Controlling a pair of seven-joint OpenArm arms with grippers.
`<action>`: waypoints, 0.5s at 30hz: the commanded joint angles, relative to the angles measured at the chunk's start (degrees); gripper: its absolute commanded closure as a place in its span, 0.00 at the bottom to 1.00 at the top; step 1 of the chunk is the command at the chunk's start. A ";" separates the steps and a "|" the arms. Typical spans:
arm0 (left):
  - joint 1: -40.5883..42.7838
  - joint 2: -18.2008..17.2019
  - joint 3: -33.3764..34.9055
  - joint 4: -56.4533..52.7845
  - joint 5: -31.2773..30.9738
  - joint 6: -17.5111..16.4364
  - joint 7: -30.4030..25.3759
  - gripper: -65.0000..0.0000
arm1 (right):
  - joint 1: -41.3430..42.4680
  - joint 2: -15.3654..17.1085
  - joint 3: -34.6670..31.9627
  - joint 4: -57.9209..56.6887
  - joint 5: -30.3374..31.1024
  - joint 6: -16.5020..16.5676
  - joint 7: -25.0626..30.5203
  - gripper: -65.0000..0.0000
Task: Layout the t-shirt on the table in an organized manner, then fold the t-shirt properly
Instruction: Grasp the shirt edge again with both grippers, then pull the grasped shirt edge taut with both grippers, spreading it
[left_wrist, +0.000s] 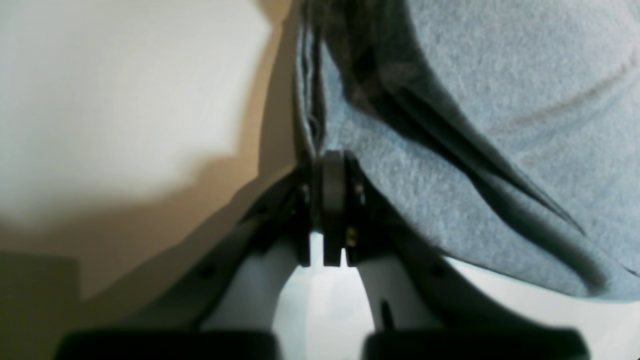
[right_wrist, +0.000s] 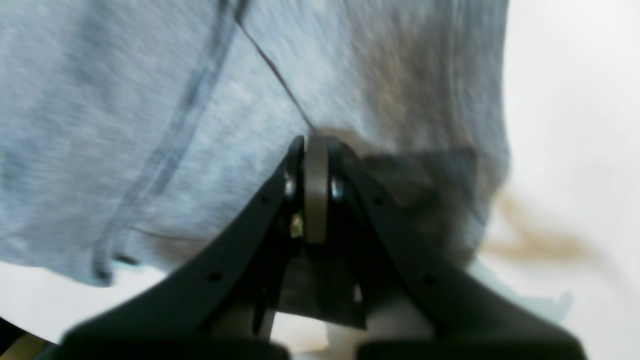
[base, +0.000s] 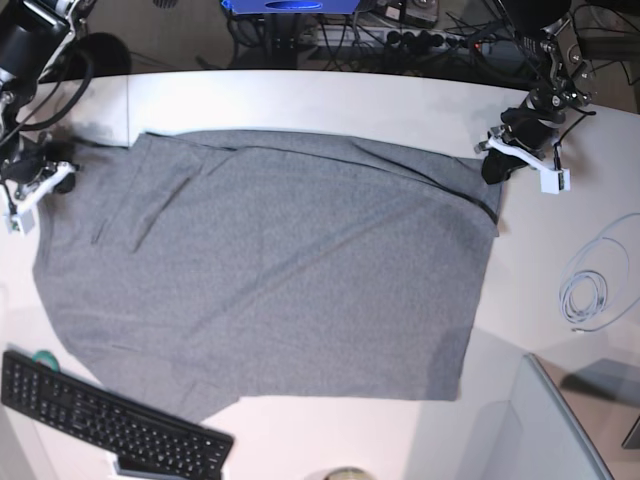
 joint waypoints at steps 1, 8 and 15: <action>0.03 -1.37 -0.21 0.91 -0.43 -0.08 -0.53 1.00 | 1.73 1.26 0.17 0.01 -0.71 0.14 1.23 0.99; 0.03 -2.86 -0.21 0.38 -0.43 -0.08 -0.71 1.00 | 4.46 1.43 0.26 -5.17 -7.48 0.14 5.80 0.99; 0.03 -3.83 -0.21 0.38 -0.43 -0.08 -0.80 1.00 | 6.21 2.57 0.08 -7.02 -11.79 0.14 5.98 0.99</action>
